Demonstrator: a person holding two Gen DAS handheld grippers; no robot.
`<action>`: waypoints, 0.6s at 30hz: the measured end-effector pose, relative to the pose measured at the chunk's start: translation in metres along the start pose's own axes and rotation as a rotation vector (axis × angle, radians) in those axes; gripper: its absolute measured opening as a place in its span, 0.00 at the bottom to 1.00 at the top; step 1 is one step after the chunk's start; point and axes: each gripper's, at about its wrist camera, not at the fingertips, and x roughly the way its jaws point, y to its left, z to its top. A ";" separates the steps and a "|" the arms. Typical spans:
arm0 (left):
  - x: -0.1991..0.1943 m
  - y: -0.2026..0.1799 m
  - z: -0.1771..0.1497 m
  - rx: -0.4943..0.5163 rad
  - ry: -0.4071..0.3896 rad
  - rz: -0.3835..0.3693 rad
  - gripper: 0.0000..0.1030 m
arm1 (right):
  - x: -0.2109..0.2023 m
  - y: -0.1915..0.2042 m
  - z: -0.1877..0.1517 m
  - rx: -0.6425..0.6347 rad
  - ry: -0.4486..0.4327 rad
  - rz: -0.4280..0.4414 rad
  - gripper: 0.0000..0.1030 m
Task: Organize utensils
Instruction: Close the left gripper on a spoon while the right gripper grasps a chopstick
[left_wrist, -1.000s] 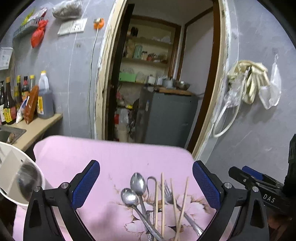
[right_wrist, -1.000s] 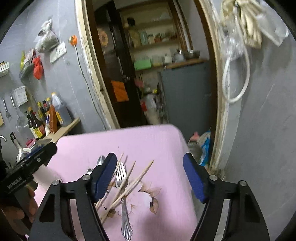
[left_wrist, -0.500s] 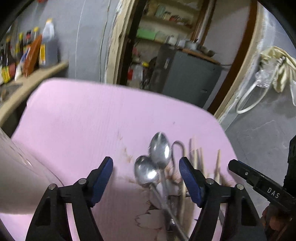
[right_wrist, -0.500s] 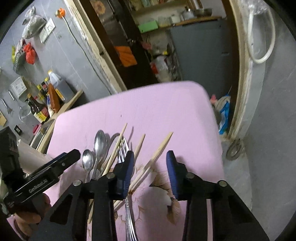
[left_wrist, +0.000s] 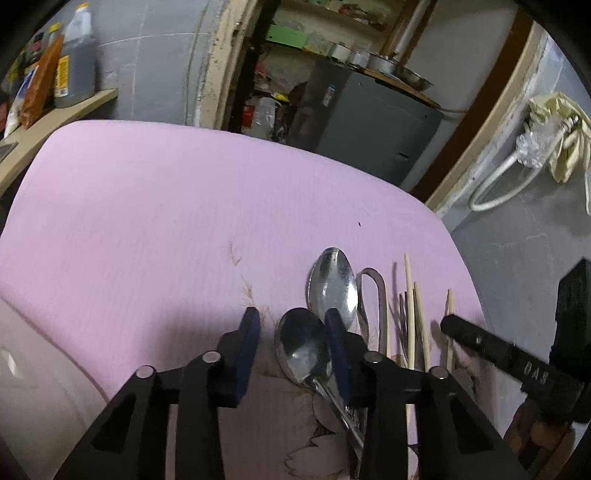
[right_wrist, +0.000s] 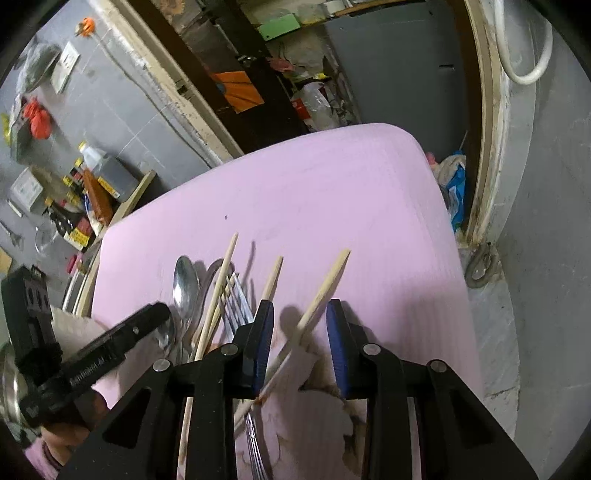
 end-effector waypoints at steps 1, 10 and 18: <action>0.001 -0.002 0.001 0.009 0.010 -0.002 0.28 | 0.001 0.000 0.001 0.008 0.004 -0.005 0.19; -0.002 -0.008 0.007 0.045 0.047 -0.001 0.04 | -0.002 -0.018 -0.003 0.122 -0.002 0.063 0.04; -0.040 -0.026 0.001 0.111 -0.048 -0.013 0.03 | -0.053 -0.005 -0.022 0.126 -0.171 0.153 0.04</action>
